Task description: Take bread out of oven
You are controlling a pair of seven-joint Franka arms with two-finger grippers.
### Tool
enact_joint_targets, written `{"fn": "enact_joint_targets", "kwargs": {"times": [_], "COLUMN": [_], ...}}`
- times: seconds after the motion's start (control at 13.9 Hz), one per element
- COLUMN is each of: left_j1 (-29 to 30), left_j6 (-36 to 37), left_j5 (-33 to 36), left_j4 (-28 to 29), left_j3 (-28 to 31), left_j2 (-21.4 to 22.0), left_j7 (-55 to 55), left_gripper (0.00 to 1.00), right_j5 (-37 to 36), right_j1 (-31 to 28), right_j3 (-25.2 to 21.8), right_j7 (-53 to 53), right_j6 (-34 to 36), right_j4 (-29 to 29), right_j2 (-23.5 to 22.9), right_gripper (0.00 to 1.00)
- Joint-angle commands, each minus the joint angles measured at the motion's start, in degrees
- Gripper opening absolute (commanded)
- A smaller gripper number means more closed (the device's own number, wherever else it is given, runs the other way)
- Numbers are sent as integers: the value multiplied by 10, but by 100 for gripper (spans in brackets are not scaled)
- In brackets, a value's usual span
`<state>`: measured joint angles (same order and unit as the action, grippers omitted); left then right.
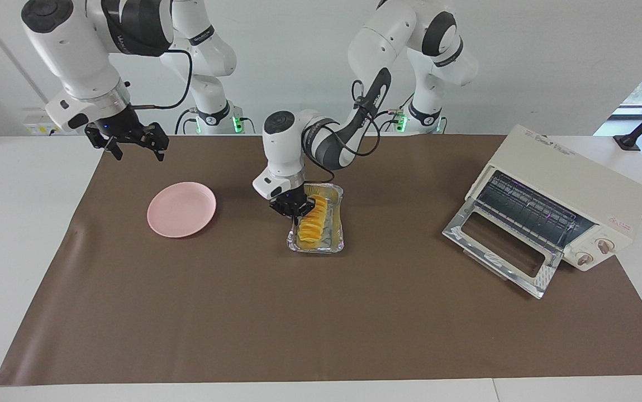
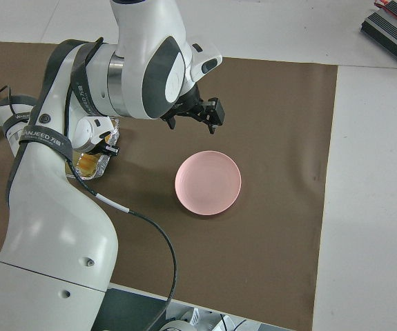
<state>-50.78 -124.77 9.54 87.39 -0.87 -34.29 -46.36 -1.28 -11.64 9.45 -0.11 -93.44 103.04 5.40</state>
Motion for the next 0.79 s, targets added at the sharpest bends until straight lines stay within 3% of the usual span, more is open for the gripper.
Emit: {"fn": "enact_joint_targets", "kwargs": {"times": [0.0, 0.22, 0.29, 0.36, 0.43, 0.72], "left_j1": [-6, -6, -6, -5, -3, 3], "left_j6": [-28, -30, -36, -38, -38, -32], "left_j5": [14, 13, 12, 12, 12, 9], "left_j4": [33, 33, 32, 33, 33, 22], "left_j3": [8, 7, 8, 8, 7, 7], "left_j2": [21, 20, 20, 20, 20, 22], "left_j7": [-17, -27, -41, -48, -48, -38], "left_gripper": [0, 0, 30, 91, 100, 100], "right_j5": [9, 12, 12, 12, 12, 19], "right_j1": [-5, -9, -8, -7, -8, -7], "right_j3": [2, 2, 2, 2, 2, 2], "right_j7": [-13, -13, -14, -15, -16, -17], "right_j6": [-13, -16, -17, -18, -19, -33], "right_j4": [23, 23, 23, 23, 23, 36], "right_j2": [17, 17, 17, 17, 17, 23], "right_gripper": [100, 100, 100, 100, 100, 100]}}
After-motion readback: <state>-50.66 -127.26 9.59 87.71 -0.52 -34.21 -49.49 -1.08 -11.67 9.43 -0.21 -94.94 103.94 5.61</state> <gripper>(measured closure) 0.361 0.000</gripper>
